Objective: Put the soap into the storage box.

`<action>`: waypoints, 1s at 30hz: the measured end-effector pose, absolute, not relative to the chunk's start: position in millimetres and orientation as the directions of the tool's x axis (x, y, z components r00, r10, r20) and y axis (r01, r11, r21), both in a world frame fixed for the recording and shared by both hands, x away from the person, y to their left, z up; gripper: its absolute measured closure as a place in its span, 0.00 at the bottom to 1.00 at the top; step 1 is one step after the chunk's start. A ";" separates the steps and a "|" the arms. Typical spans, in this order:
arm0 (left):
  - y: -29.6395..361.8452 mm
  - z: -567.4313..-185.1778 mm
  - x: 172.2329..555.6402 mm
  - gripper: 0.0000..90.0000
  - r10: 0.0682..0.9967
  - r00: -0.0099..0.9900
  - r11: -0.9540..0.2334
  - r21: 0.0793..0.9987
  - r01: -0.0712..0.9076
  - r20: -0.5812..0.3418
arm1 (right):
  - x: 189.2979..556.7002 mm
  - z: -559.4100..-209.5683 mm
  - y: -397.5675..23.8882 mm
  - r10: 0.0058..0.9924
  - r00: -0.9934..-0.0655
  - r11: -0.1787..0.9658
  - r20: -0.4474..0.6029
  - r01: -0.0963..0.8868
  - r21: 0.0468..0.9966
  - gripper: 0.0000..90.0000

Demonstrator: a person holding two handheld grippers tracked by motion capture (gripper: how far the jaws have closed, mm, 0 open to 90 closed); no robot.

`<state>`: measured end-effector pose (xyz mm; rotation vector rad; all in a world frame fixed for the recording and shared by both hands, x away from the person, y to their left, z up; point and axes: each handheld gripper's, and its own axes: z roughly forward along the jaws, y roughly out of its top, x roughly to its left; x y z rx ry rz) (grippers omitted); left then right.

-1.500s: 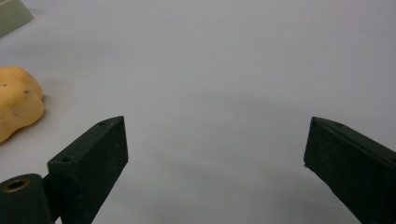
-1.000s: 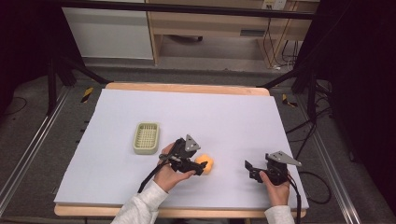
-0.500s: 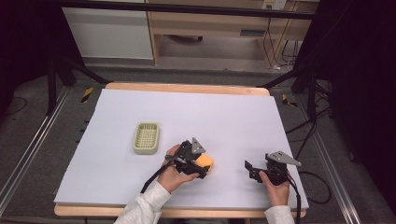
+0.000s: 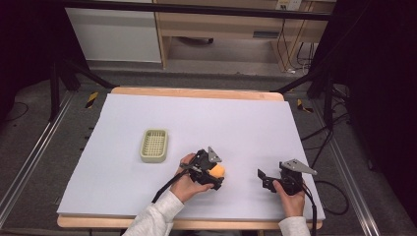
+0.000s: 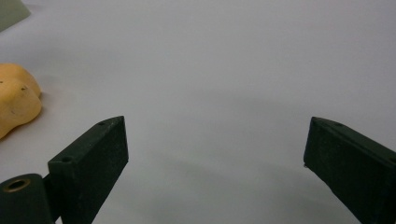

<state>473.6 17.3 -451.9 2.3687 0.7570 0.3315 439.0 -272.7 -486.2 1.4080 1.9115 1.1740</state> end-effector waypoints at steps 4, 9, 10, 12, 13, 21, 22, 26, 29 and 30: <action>14.9 -454.7 474.9 0.19 0.583 0.811 -0.656 0.615 0.438 0.045 | 439.0 -486.2 -272.5 0.932 -0.349 0.100 0.101 0.513 0.853 0.08; 11.9 -459.5 477.7 0.22 0.572 0.819 -0.679 0.589 0.438 0.051 | 439.0 -486.2 -272.5 0.932 -0.349 0.100 0.101 0.513 0.852 0.08; 11.0 -460.5 477.9 0.23 0.571 0.819 -0.678 0.589 0.440 0.045 | 439.1 -486.3 -272.4 0.932 -0.349 0.099 0.101 0.513 0.853 0.08; 9.7 -461.7 478.5 0.23 0.570 0.820 -0.686 0.579 0.440 0.053 | 439.2 -486.3 -272.5 0.931 -0.349 0.100 0.101 0.513 0.853 0.08; 9.1 -462.2 479.0 0.23 0.570 0.820 -0.688 0.576 0.442 0.051 | 439.2 -486.3 -272.5 0.932 -0.349 0.099 0.101 0.513 0.853 0.08; 8.3 -464.6 481.6 0.28 0.572 0.820 -0.688 0.567 0.452 0.041 | 439.3 -486.3 -272.5 0.932 -0.349 0.100 0.100 0.513 0.852 0.08; 8.3 -464.6 481.6 0.28 0.572 0.820 -0.688 0.567 0.452 0.041 | 439.3 -486.3 -272.5 0.932 -0.349 0.100 0.100 0.513 0.852 0.08; 8.0 -465.6 482.3 0.28 0.575 0.817 -0.688 0.562 0.459 0.035 | 439.4 -486.3 -272.5 0.932 -0.348 0.101 0.100 0.515 0.851 0.08; 7.3 -467.2 482.6 0.28 0.578 0.815 -0.689 0.557 0.464 0.037 | 439.4 -486.3 -272.5 0.932 -0.348 0.101 0.100 0.515 0.851 0.08; 7.5 -467.3 482.8 0.28 0.579 0.815 -0.687 0.558 0.466 0.032 | 439.4 -486.3 -272.5 0.932 -0.348 0.100 0.101 0.516 0.851 0.08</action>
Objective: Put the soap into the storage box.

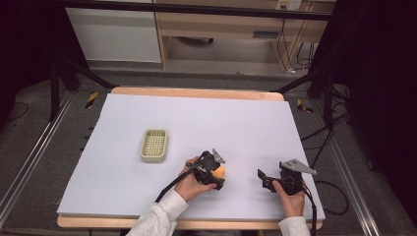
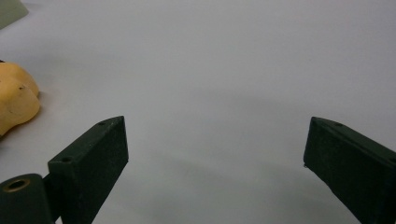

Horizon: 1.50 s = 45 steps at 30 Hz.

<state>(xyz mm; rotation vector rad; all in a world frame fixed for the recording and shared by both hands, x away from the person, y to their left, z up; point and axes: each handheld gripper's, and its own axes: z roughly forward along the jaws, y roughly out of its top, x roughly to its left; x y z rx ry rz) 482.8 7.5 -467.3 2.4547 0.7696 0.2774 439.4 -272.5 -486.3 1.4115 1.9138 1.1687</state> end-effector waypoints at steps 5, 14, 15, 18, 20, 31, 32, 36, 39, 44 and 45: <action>7.2 -467.4 482.4 0.28 0.586 0.810 -0.682 0.559 0.472 0.031 | 439.4 -486.3 -272.5 0.932 -0.347 0.101 0.100 0.515 0.851 0.08; 6.9 -467.3 481.6 0.29 0.593 0.804 -0.678 0.560 0.476 0.034 | 439.5 -486.3 -272.6 0.932 -0.347 0.100 0.101 0.517 0.850 0.08; 6.9 -467.3 481.5 0.29 0.594 0.804 -0.678 0.560 0.477 0.034 | 439.5 -486.4 -272.6 0.932 -0.348 0.100 0.101 0.516 0.850 0.08; 6.8 -467.2 481.5 0.29 0.596 0.803 -0.676 0.560 0.478 0.034 | 439.5 -486.4 -272.6 0.932 -0.348 0.100 0.101 0.516 0.851 0.08; 6.9 -467.2 481.7 0.29 0.597 0.802 -0.674 0.561 0.480 0.030 | 439.6 -486.4 -272.7 0.932 -0.348 0.100 0.102 0.516 0.851 0.08; 9.6 -463.1 478.3 0.29 0.598 0.801 -0.667 0.565 0.485 0.018 | 439.5 -486.4 -272.6 0.933 -0.347 0.100 0.101 0.516 0.851 0.08; 10.0 -462.2 477.5 0.29 0.599 0.800 -0.663 0.569 0.486 0.014 | 439.5 -486.4 -272.6 0.932 -0.347 0.099 0.101 0.516 0.851 0.08; 14.3 -457.3 475.4 0.29 0.599 0.801 -0.657 0.581 0.481 0.014 | 439.5 -486.4 -272.6 0.933 -0.346 0.099 0.101 0.516 0.851 0.08; 19.6 -453.4 474.4 0.29 0.599 0.801 -0.657 0.584 0.476 0.021 | 439.5 -486.4 -272.6 0.933 -0.346 0.099 0.101 0.516 0.851 0.08; 29.2 -447.0 474.2 0.29 0.607 0.795 -0.645 0.595 0.480 0.016 | 439.6 -486.4 -272.6 0.933 -0.345 0.099 0.102 0.517 0.850 0.08; 31.2 -445.5 474.4 0.29 0.607 0.794 -0.643 0.596 0.481 0.014 | 439.6 -486.4 -272.6 0.933 -0.346 0.099 0.101 0.517 0.850 0.08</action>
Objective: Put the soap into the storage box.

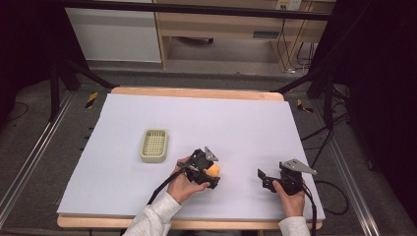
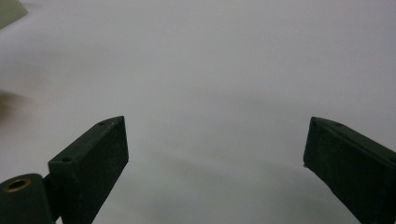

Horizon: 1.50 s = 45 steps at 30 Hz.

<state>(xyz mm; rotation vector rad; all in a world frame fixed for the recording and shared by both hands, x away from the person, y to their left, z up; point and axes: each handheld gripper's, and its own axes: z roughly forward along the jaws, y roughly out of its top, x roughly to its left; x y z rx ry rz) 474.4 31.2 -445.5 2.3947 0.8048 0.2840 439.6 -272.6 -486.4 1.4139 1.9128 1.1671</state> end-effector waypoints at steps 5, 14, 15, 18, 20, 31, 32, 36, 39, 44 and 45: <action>41.4 -439.3 474.5 0.29 0.619 0.785 -0.630 0.605 0.487 0.013 | 439.8 -486.5 -272.6 0.933 -0.345 0.100 0.099 0.516 0.851 0.08; 61.3 -433.9 477.7 0.29 0.643 0.766 -0.608 0.618 0.499 0.014 | 440.0 -486.5 -272.9 0.933 -0.347 0.101 0.099 0.516 0.851 0.08; 63.7 -433.1 477.9 0.29 0.644 0.765 -0.610 0.615 0.500 0.017 | 440.0 -486.5 -272.9 0.933 -0.346 0.101 0.099 0.516 0.851 0.08; 70.2 -431.5 477.8 0.29 0.651 0.759 -0.605 0.618 0.502 0.021 | 440.0 -486.5 -272.9 0.933 -0.346 0.101 0.100 0.517 0.850 0.08; 75.0 -430.0 477.9 0.29 0.661 0.750 -0.598 0.620 0.508 0.022 | 440.0 -486.5 -272.9 0.933 -0.345 0.100 0.100 0.518 0.850 0.08; 98.4 -418.1 481.1 0.29 0.689 0.725 -0.572 0.635 0.519 0.029 | 440.0 -486.5 -272.9 0.933 -0.344 0.097 0.103 0.518 0.850 0.08; 99.9 -417.8 481.6 0.29 0.693 0.721 -0.568 0.639 0.519 0.030 | 439.8 -486.4 -272.8 0.934 -0.343 0.096 0.104 0.520 0.849 0.08; 108.1 -416.8 483.9 0.29 0.707 0.706 -0.557 0.638 0.532 0.029 | 439.8 -486.4 -272.7 0.933 -0.345 0.097 0.104 0.520 0.849 0.08; 115.1 -415.5 486.5 0.29 0.720 0.693 -0.545 0.640 0.543 0.025 | 439.8 -486.4 -272.9 0.933 -0.344 0.097 0.105 0.521 0.848 0.08; 124.3 -411.3 489.4 0.29 0.735 0.677 -0.523 0.652 0.549 0.019 | 439.8 -486.4 -272.8 0.933 -0.345 0.097 0.104 0.519 0.849 0.08; 125.0 -411.1 489.5 0.29 0.738 0.675 -0.518 0.654 0.550 0.017 | 440.0 -486.5 -272.9 0.933 -0.346 0.101 0.099 0.516 0.850 0.08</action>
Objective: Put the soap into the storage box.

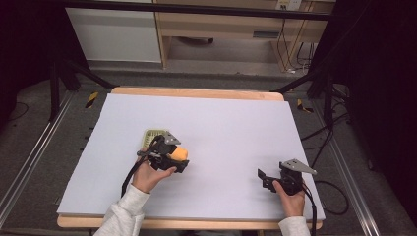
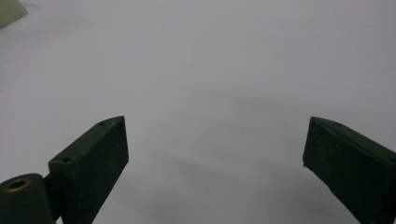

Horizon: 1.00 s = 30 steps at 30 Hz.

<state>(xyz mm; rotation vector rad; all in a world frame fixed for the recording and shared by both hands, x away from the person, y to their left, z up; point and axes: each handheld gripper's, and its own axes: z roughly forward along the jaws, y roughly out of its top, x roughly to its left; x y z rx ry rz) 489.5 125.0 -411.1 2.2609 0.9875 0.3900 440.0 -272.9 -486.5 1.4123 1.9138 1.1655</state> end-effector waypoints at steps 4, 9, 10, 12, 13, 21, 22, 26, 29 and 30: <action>128.7 -408.8 490.6 0.29 0.746 0.666 -0.510 0.661 0.550 0.022 | 439.5 -486.4 -272.0 0.934 -0.344 0.103 0.096 0.516 0.850 0.08; 138.6 -404.4 494.4 0.29 0.764 0.646 -0.487 0.670 0.560 0.016 | 439.9 -486.5 -272.3 0.934 -0.344 0.101 0.097 0.516 0.850 0.08; 140.3 -404.2 495.2 0.29 0.769 0.639 -0.480 0.674 0.562 0.015 | 439.9 -486.5 -272.3 0.934 -0.344 0.101 0.098 0.516 0.850 0.08; 143.5 -403.6 496.8 0.29 0.778 0.628 -0.471 0.677 0.566 0.016 | 439.9 -486.5 -272.3 0.934 -0.343 0.101 0.097 0.516 0.851 0.08; 143.5 -403.6 496.8 0.29 0.778 0.628 -0.471 0.677 0.566 0.016 | 439.9 -486.5 -272.3 0.934 -0.343 0.101 0.097 0.516 0.851 0.08; 156.9 -398.3 504.6 0.29 0.803 0.595 -0.441 0.689 0.574 0.018 | 440.0 -486.5 -272.7 0.934 -0.343 0.101 0.098 0.518 0.850 0.08; 158.4 -397.7 505.4 0.29 0.805 0.593 -0.441 0.689 0.575 0.021 | 440.0 -486.5 -272.7 0.934 -0.343 0.101 0.098 0.518 0.850 0.08; 163.9 -396.0 508.8 0.29 0.813 0.582 -0.434 0.691 0.578 0.024 | 440.0 -486.5 -272.6 0.934 -0.342 0.100 0.099 0.518 0.849 0.08; 167.4 -395.0 512.1 0.29 0.819 0.574 -0.428 0.693 0.581 0.025 | 440.0 -486.5 -272.7 0.935 -0.342 0.100 0.099 0.519 0.849 0.08; 167.9 -395.4 513.2 0.29 0.825 0.565 -0.416 0.697 0.584 0.019 | 440.0 -486.5 -272.7 0.935 -0.342 0.100 0.098 0.517 0.850 0.08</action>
